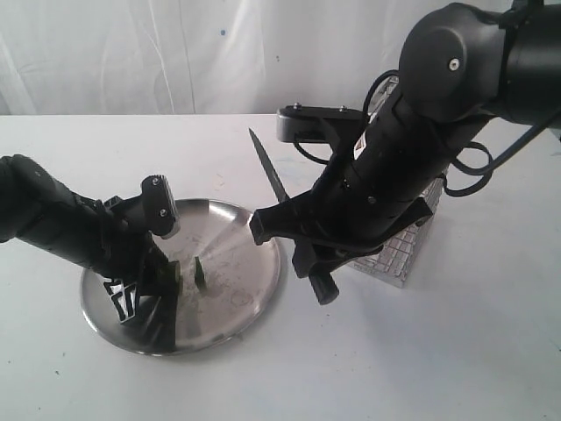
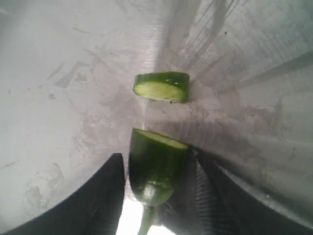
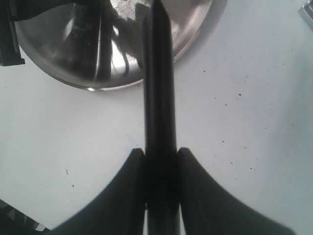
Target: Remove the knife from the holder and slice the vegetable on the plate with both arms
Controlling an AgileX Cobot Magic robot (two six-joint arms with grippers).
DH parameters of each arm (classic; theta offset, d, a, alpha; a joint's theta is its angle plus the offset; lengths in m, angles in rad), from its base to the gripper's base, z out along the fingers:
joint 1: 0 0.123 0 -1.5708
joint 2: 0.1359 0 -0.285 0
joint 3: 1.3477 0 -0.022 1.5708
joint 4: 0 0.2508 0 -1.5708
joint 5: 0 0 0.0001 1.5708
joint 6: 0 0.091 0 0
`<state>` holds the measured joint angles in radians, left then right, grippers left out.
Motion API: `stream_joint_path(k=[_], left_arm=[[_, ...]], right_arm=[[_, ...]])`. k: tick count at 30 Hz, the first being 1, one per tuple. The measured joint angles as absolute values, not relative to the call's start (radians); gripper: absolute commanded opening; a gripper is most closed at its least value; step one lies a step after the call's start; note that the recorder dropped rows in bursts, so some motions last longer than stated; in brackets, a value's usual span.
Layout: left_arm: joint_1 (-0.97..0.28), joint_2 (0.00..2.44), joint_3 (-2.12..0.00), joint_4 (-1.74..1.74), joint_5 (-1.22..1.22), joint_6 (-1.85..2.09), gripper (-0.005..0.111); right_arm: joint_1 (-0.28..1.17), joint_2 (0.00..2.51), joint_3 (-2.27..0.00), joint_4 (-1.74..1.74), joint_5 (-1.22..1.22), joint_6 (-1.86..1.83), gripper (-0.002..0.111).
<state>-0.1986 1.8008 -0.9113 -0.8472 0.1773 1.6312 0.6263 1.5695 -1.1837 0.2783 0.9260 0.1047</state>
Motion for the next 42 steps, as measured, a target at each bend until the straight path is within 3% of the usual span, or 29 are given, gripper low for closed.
stream_joint_path(k=[8, 20, 23, 26, 27, 36, 42], left_arm=[[-0.199, 1.794, -0.911, -0.847, 0.174, 1.62, 0.066], [-0.192, 1.613, -0.911, -0.847, 0.158, 1.497, 0.065], [-0.155, 1.542, -0.911, -0.847, 0.158, 1.384, 0.047], [-0.082, 1.488, -0.911, -0.847, 0.137, 1.303, 0.006], [-0.052, 1.476, -0.911, -0.847, 0.123, 1.278, 0.001], [0.175, 1.545, -0.911, -0.871, 0.199, 0.826, 0.0], [0.194, 1.62, -0.911, -0.871, 0.327, 0.755, 0.0]], right_arm=[[0.626, 1.569, -1.184, 0.278, 0.924, 0.105, 0.0], [0.626, 1.569, -1.184, 0.278, 0.873, 0.112, 0.0], [0.626, 1.569, -1.184, 0.287, 0.851, 0.13, 0.0], [0.633, 1.571, -1.184, 0.311, 0.839, 0.145, 0.0], [0.642, 1.577, -1.184, 0.315, 0.829, 0.156, 0.0], [0.862, 1.731, -1.219, 0.361, 0.724, 0.286, 0.0], [0.934, 1.829, -1.273, 0.359, 0.697, 0.39, 0.0]])
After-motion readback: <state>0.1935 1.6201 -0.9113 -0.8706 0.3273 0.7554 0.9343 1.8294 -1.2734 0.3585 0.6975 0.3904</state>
